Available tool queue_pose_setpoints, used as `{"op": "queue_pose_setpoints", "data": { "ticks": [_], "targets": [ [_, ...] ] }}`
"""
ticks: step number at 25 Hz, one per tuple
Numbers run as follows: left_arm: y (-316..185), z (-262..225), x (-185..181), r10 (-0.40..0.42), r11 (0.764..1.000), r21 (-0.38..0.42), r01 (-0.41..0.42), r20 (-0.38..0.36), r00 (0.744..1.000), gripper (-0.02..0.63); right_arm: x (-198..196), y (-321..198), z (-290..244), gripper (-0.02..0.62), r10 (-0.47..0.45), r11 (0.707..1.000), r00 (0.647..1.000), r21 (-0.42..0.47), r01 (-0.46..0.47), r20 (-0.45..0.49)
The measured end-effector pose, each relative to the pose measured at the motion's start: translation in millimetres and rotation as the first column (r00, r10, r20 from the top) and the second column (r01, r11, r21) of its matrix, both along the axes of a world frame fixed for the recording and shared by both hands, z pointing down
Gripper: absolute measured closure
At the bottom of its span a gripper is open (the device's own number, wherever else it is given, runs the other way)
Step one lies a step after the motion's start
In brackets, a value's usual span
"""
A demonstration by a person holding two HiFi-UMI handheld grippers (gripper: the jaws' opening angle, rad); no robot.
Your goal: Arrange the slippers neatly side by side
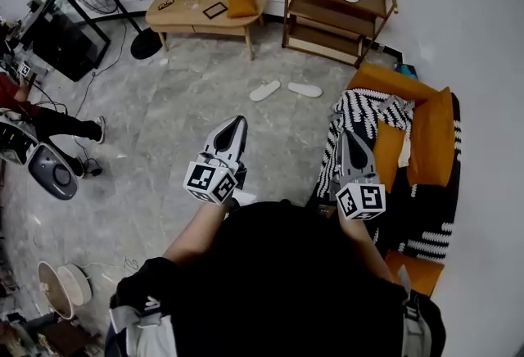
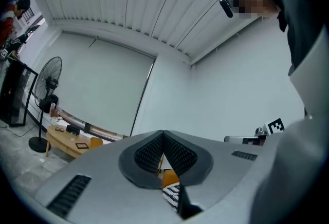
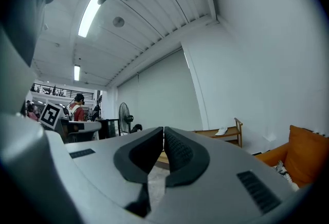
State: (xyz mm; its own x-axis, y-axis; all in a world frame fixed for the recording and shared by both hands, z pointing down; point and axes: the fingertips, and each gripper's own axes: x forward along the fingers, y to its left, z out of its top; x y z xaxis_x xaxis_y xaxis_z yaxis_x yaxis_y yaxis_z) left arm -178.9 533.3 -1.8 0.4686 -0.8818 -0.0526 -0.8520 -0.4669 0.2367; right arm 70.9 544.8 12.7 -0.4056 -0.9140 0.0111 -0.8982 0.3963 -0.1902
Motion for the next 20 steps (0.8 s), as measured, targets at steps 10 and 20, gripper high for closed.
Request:
{"op": "queue_pose_setpoints", "data": {
  "ticks": [10, 20],
  "targets": [
    [9.1, -9.7, 48.4, 0.060, 0.998, -0.002, -0.060, 0.017, 0.998, 0.591, 51.2, 2.7, 35.6, 0.563, 0.041, 0.998, 0.999, -0.041, -0.042, -0.014],
    [-16.2, 19.8, 29.9, 0.038, 0.997, -0.071, -0.038, 0.000, 0.999, 0.591, 38.3, -27.6, 51.9, 0.563, 0.024, 0.998, 1.000, -0.060, -0.025, -0.018]
  ]
}}
